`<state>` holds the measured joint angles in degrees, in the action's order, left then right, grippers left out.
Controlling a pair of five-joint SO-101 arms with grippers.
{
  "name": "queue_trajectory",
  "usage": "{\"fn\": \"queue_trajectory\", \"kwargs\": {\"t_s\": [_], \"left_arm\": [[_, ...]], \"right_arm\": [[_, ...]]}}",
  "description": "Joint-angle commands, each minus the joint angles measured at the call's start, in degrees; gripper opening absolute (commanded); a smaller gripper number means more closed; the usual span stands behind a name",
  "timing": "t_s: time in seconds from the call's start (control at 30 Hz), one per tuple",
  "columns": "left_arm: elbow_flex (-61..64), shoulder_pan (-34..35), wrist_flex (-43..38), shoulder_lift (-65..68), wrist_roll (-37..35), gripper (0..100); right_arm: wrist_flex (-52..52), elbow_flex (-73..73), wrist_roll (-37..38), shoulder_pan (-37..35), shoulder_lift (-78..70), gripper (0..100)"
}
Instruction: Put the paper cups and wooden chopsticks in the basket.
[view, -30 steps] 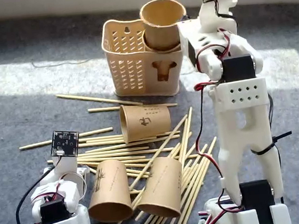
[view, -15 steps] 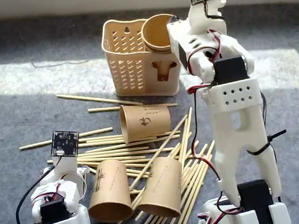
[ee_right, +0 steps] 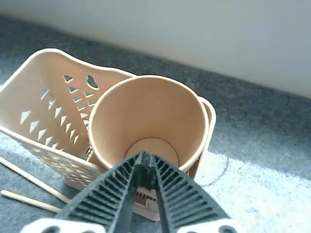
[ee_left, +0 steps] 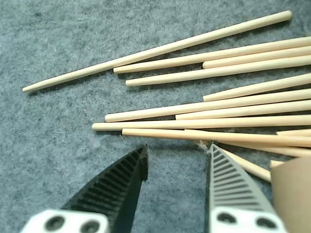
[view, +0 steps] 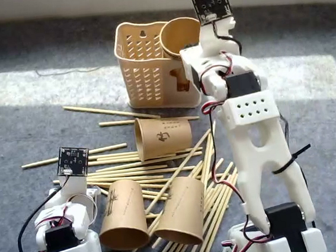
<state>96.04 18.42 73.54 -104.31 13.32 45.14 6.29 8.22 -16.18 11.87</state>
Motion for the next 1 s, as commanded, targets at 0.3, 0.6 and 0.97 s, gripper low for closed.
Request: {"fn": "queue_trajectory", "kwargs": {"t_s": [0.3, 0.6, 0.97], "left_arm": [[1.1, 0.7, -0.8, -0.4, 0.4, 19], [1.1, 0.7, -0.8, -0.4, 0.4, 19], [1.1, 0.7, -0.8, -0.4, 0.4, 19]], "right_arm": [[-4.4, 5.7, -0.1, -0.7, 1.1, 0.5], [4.4, -8.2, -0.1, -1.5, 1.2, 0.5], [30.5, -26.0, -0.1, -4.4, 1.1, 0.5]]}}
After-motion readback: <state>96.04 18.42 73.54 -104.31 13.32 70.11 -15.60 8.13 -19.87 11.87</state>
